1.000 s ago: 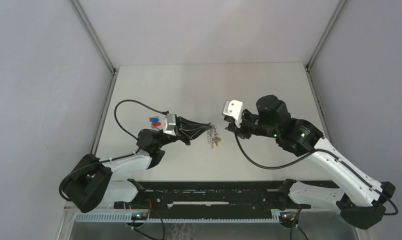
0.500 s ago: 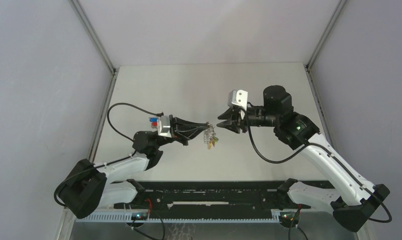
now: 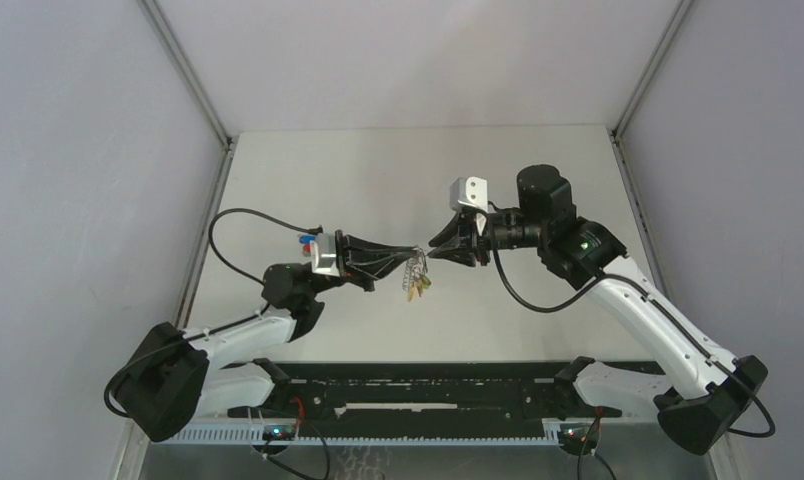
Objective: Put the keys on the keyring
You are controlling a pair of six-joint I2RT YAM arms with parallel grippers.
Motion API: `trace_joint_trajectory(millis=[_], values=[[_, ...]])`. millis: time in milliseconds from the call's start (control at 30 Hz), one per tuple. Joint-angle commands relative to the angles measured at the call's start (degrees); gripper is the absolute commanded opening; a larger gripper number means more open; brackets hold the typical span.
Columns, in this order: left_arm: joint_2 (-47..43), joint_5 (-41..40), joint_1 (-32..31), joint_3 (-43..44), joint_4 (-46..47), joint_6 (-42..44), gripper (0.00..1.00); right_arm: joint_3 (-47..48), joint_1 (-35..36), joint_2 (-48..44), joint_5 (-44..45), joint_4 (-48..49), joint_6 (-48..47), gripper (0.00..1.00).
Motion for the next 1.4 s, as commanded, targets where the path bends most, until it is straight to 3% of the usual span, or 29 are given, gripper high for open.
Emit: trace_joint_trajectory(millis=[0,433,700,900,1200,1367], values=[[-1.68,0.12,-0.15,4.53,3.92,1.36,0.00,0.08,-0.32,0.10,-2.89,2.51,1.09,0.23],[-2.20,1.01,-0.28,4.94,3.99,1.19,0.00,0.09,-0.72,1.83,-4.14,3.17,1.27,0.15],[-2.52,1.04,-0.32,5.30,4.06,1.32,0.00,0.09,-1.12,2.42,-5.79,2.73,1.16,0.00],[-2.26,1.30,-0.50,5.50,4.10,1.37,0.00,0.09,-1.21,2.64,-8.17,2.14,0.25,0.00],[-1.60,0.95,-0.66,5.22,4.06,1.45,0.00,0.03,-1.39,1.10,-8.42,1.74,-0.46,0.12],[-1.72,1.03,-0.76,5.28,4.10,1.49,0.00,0.09,-1.26,1.53,-8.48,2.64,0.49,0.08]])
